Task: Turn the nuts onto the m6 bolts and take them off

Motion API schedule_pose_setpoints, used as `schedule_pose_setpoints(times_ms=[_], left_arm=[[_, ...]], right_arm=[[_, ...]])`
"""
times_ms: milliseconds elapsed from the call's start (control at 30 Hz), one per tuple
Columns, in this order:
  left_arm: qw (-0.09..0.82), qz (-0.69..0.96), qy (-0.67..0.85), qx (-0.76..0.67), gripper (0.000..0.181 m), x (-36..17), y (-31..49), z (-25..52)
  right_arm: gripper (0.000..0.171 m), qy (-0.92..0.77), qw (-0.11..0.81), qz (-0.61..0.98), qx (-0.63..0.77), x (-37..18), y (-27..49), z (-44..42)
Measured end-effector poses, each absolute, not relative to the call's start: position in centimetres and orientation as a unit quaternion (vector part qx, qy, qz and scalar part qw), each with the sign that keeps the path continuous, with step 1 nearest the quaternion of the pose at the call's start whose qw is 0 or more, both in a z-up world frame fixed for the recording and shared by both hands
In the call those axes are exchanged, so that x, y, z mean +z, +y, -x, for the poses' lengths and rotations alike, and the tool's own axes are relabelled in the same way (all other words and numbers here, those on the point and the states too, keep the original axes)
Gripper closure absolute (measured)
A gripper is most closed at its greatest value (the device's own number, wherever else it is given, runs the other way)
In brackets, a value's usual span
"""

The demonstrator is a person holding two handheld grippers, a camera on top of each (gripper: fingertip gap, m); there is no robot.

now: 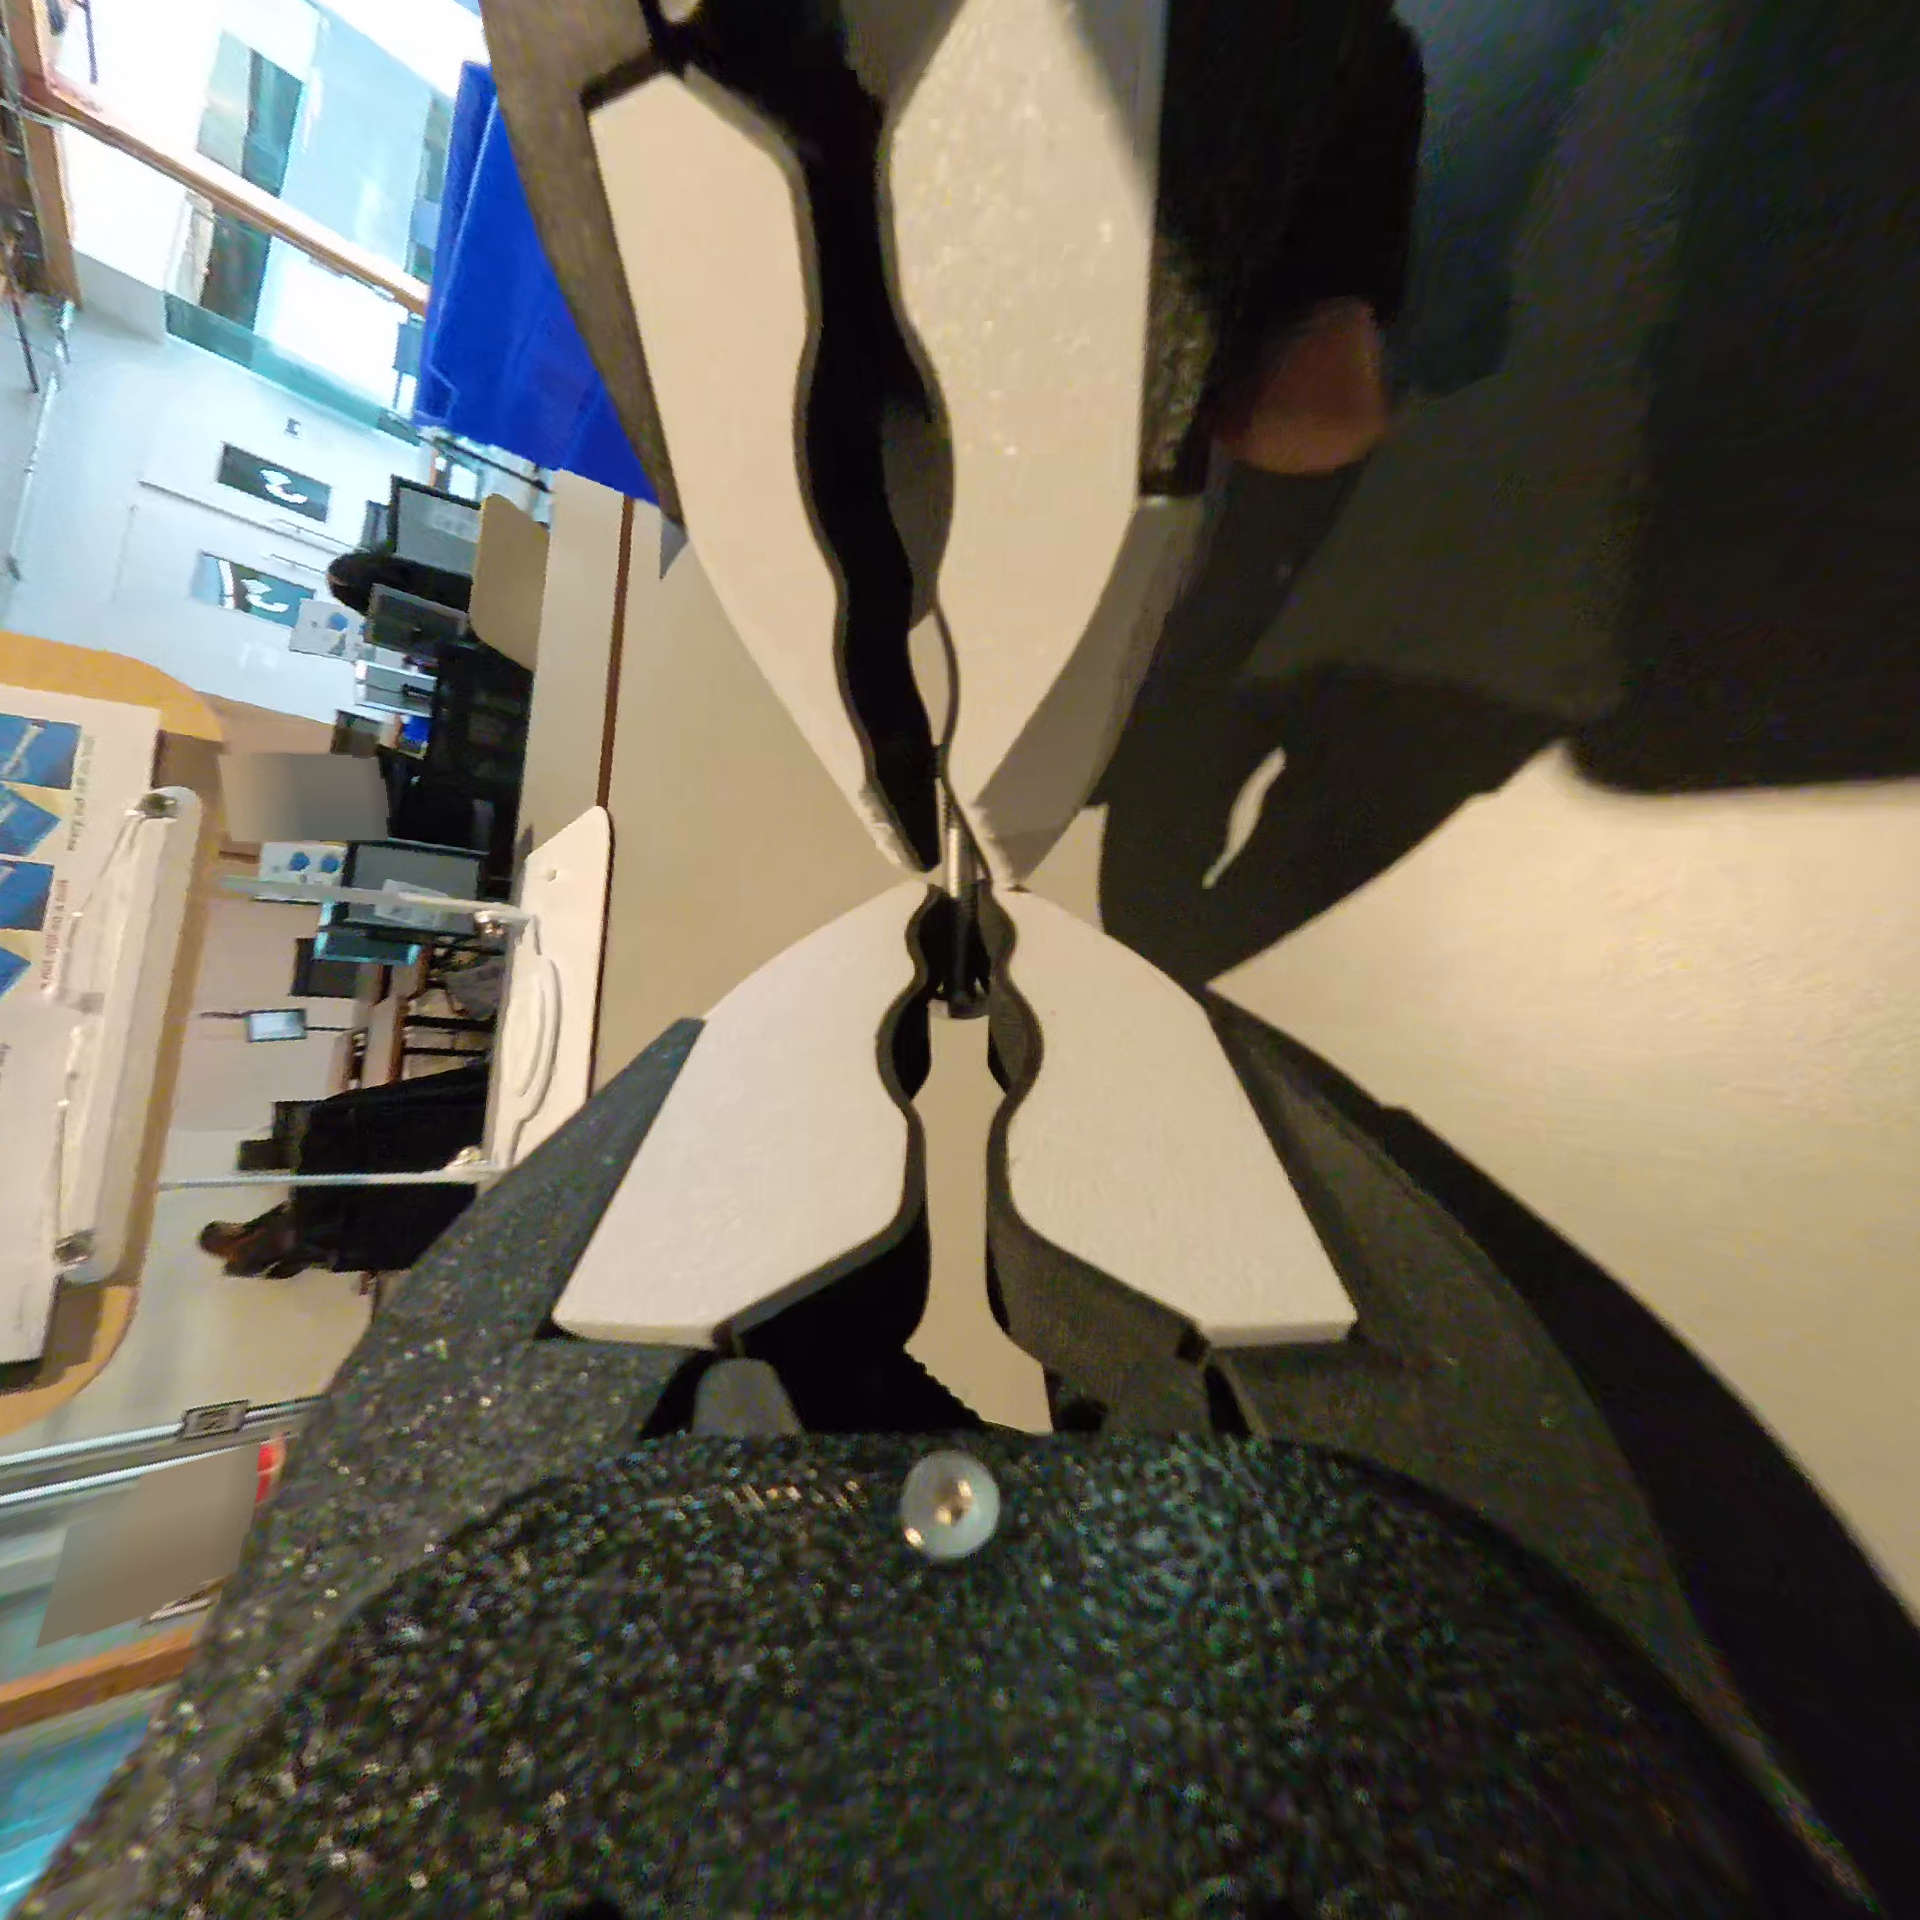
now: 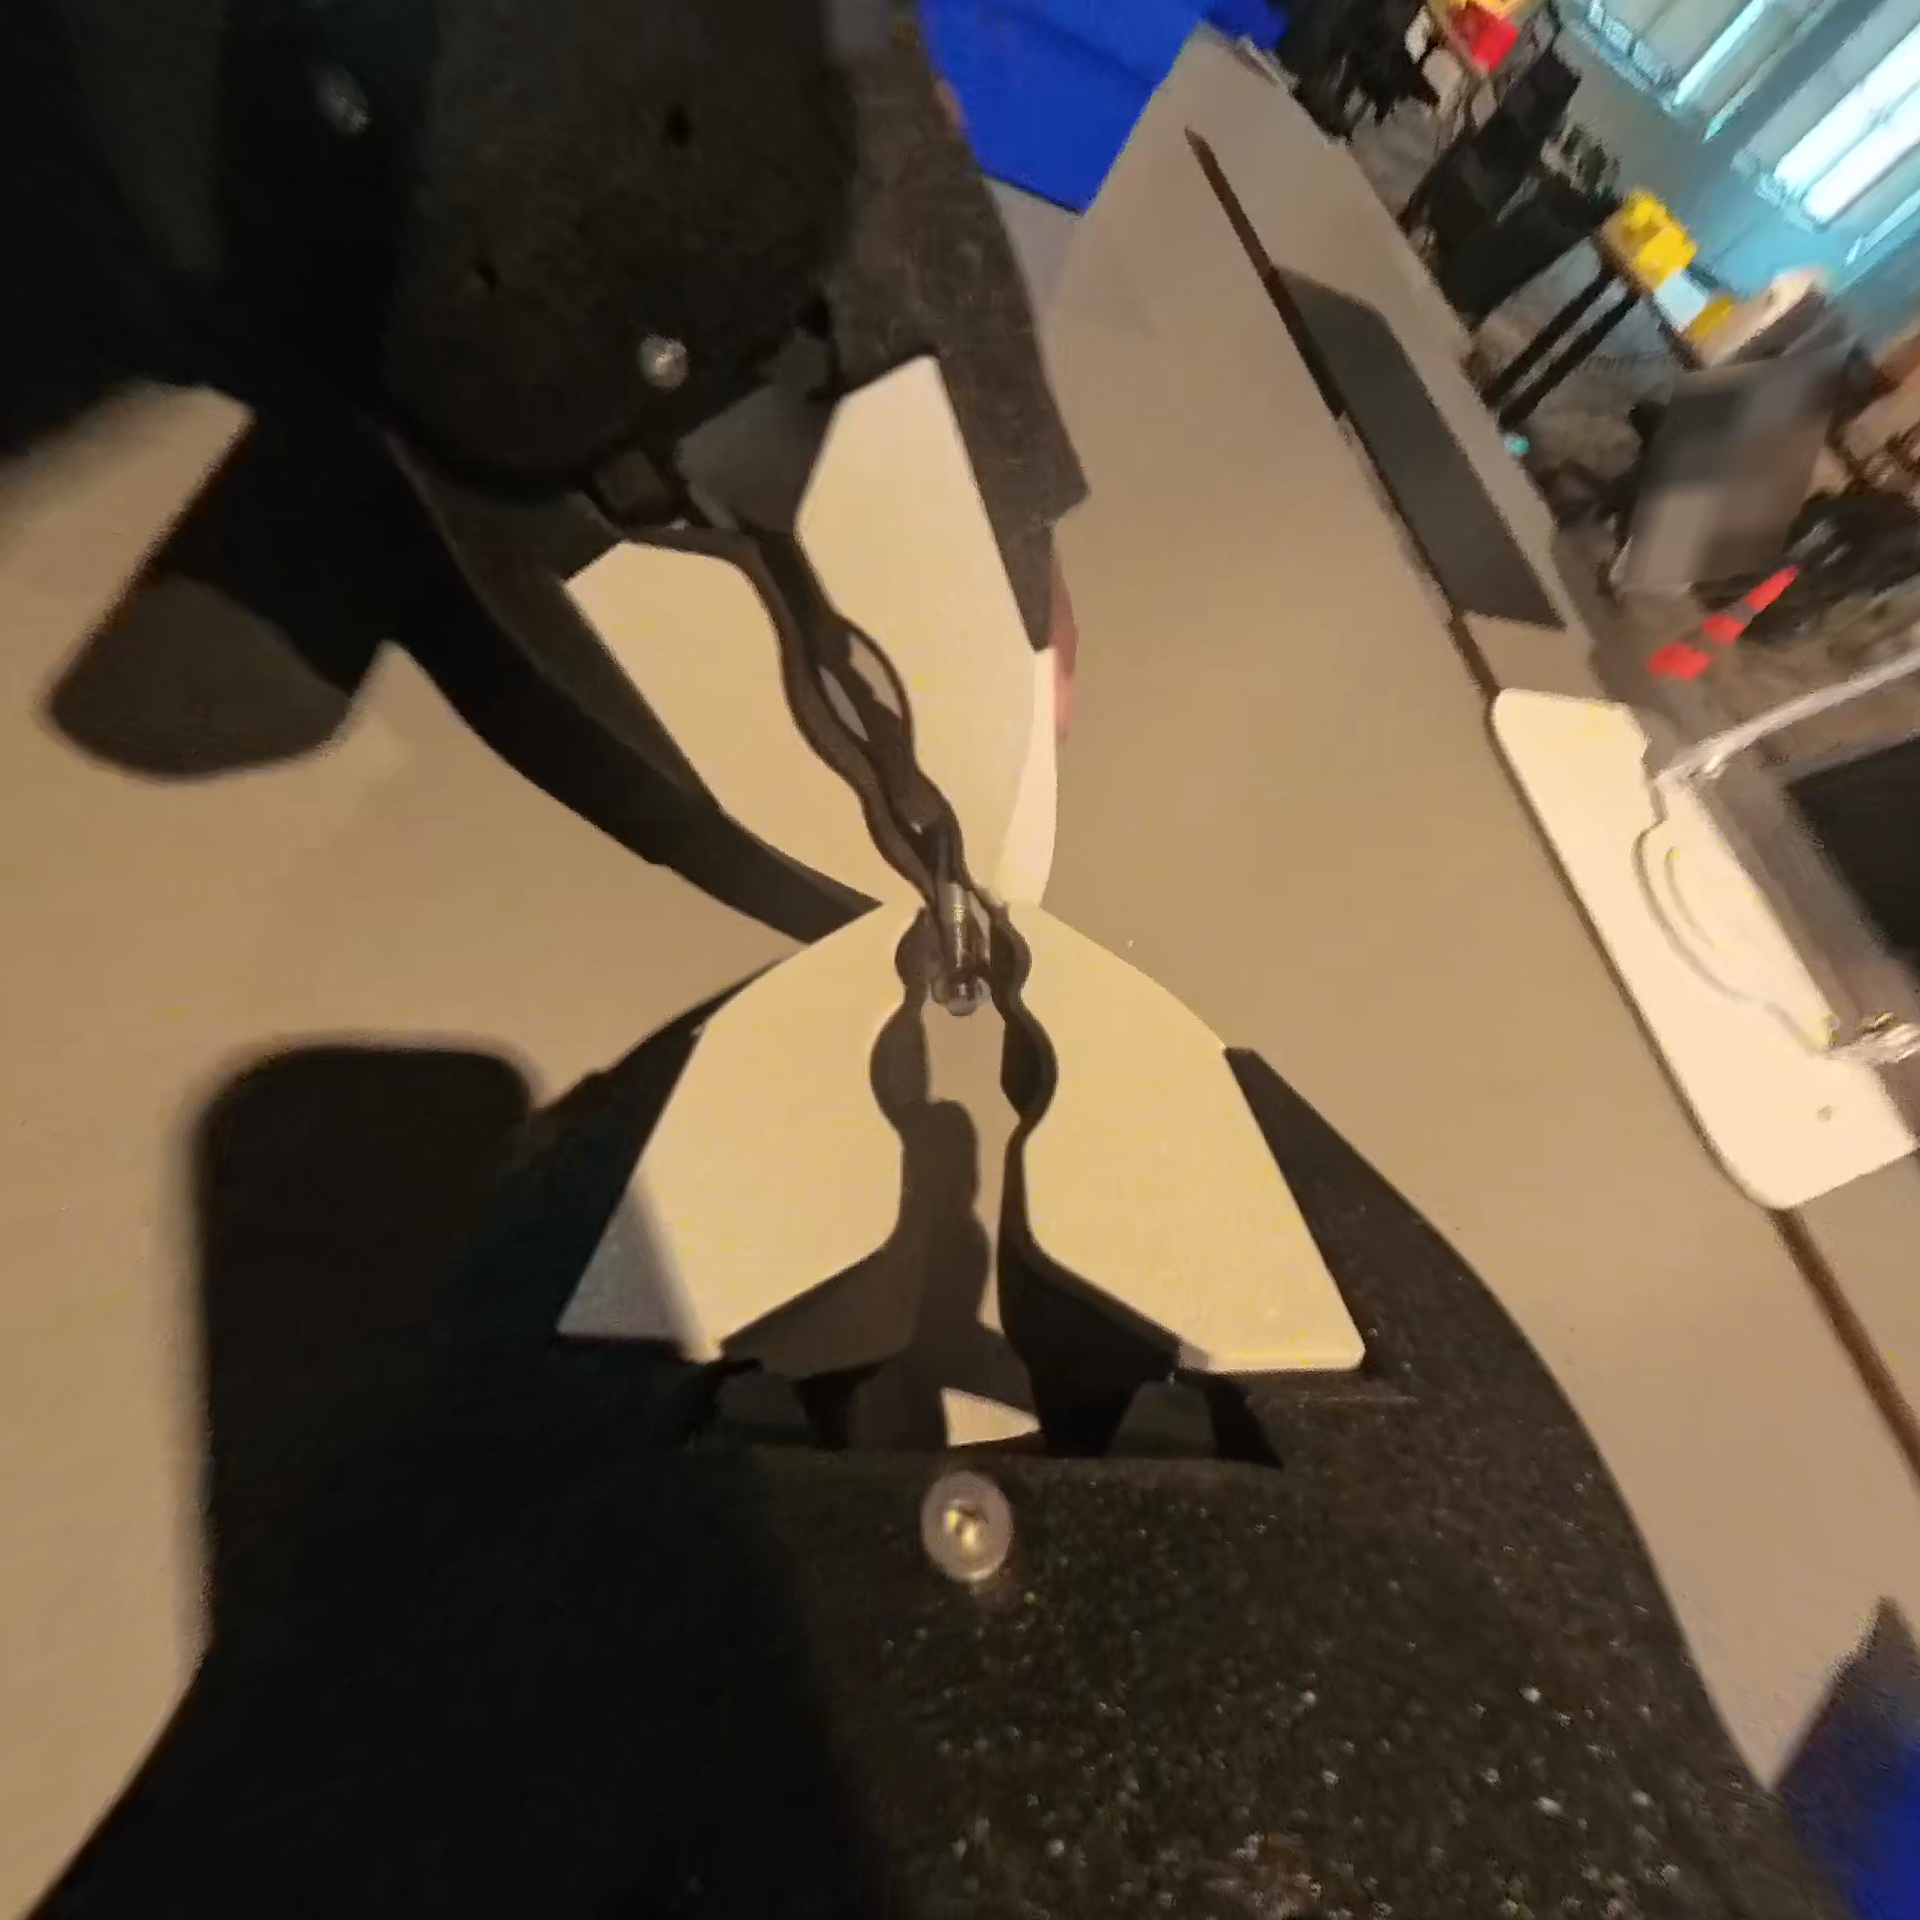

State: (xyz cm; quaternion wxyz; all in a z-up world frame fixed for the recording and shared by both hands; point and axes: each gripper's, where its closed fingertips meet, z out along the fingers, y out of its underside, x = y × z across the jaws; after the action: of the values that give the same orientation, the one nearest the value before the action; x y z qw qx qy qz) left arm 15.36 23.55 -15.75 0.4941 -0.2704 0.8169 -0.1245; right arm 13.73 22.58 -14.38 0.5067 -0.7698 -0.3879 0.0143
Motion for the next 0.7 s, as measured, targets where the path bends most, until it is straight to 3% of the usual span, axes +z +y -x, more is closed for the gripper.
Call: schedule_pose_setpoints(times_ms=[233, 333, 433, 567, 700], left_arm=[[0.538, 0.24, 0.806, -0.06, 0.176, -14.7, 24.1, -15.7], [0.54, 0.253, 0.799, -0.071, 0.176, -14.6, 24.2, -15.8], [0.536, 0.279, 0.791, -0.095, 0.176, -14.5, 24.8, -15.7], [0.527, 0.302, 0.786, -0.116, 0.176, -14.4, 25.4, -15.4], [0.517, 0.303, 0.79, -0.131, 0.176, -14.6, 25.1, -15.3]], right_arm=[[0.161, -0.129, 0.446, 0.829, 0.312, -13.6, 22.8, -13.8], [0.157, -0.107, 0.44, 0.808, 0.378, -13.2, 22.7, -13.8], [0.131, -0.16, 0.479, 0.8, 0.324, -12.5, 23.0, -14.5], [0.131, -0.282, 0.555, 0.77, 0.142, -11.4, 23.0, -15.8], [0.134, -0.376, 0.552, 0.744, 0.027, -12.2, 22.6, -15.8]])
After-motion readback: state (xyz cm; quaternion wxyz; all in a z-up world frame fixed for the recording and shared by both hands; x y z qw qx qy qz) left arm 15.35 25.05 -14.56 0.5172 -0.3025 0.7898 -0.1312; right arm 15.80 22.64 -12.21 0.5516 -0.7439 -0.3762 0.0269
